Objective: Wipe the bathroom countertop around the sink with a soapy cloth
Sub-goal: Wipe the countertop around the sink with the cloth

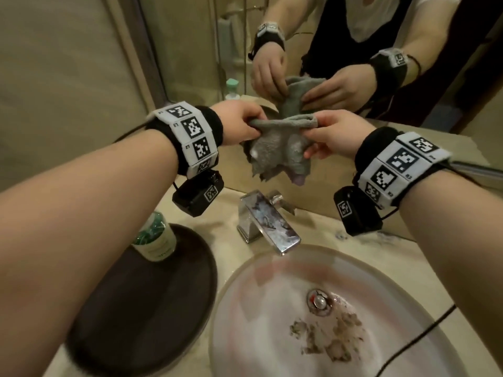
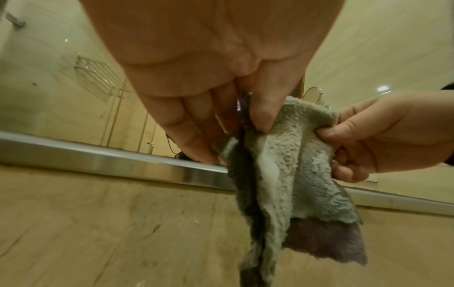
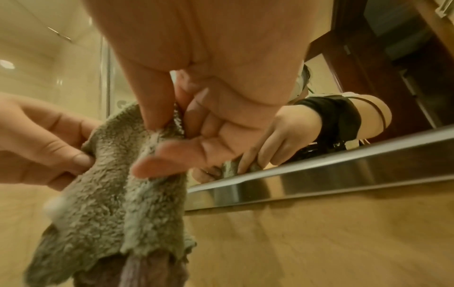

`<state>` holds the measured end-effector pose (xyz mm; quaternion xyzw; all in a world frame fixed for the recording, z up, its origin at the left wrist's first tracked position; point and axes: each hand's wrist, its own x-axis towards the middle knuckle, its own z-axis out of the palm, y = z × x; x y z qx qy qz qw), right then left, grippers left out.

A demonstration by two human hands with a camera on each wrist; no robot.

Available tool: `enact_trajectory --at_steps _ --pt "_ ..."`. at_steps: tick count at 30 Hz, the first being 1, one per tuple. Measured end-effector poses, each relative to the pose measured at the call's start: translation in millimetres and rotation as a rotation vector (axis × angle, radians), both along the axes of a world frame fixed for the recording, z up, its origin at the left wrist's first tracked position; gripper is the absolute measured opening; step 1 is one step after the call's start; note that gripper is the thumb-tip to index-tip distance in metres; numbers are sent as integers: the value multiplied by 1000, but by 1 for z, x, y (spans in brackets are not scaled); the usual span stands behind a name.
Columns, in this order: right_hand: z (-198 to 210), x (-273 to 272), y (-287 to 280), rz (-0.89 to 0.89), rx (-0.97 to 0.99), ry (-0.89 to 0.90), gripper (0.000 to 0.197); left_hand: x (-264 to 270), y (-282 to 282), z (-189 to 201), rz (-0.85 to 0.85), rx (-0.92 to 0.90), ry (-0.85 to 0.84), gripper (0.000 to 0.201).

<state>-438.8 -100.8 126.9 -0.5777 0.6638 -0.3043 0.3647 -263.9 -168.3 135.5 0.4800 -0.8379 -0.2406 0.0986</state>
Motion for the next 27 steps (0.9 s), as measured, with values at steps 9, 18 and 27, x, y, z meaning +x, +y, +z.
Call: enact_trajectory --at_steps 9,18,27 --pt "5 37 -12 70 34 -51 25 38 2 3 81 50 7 18" --pt "13 63 6 82 6 7 29 58 28 7 110 26 47 20" --pt "31 3 61 -22 -12 -45 33 -2 92 27 -1 -40 111 31"
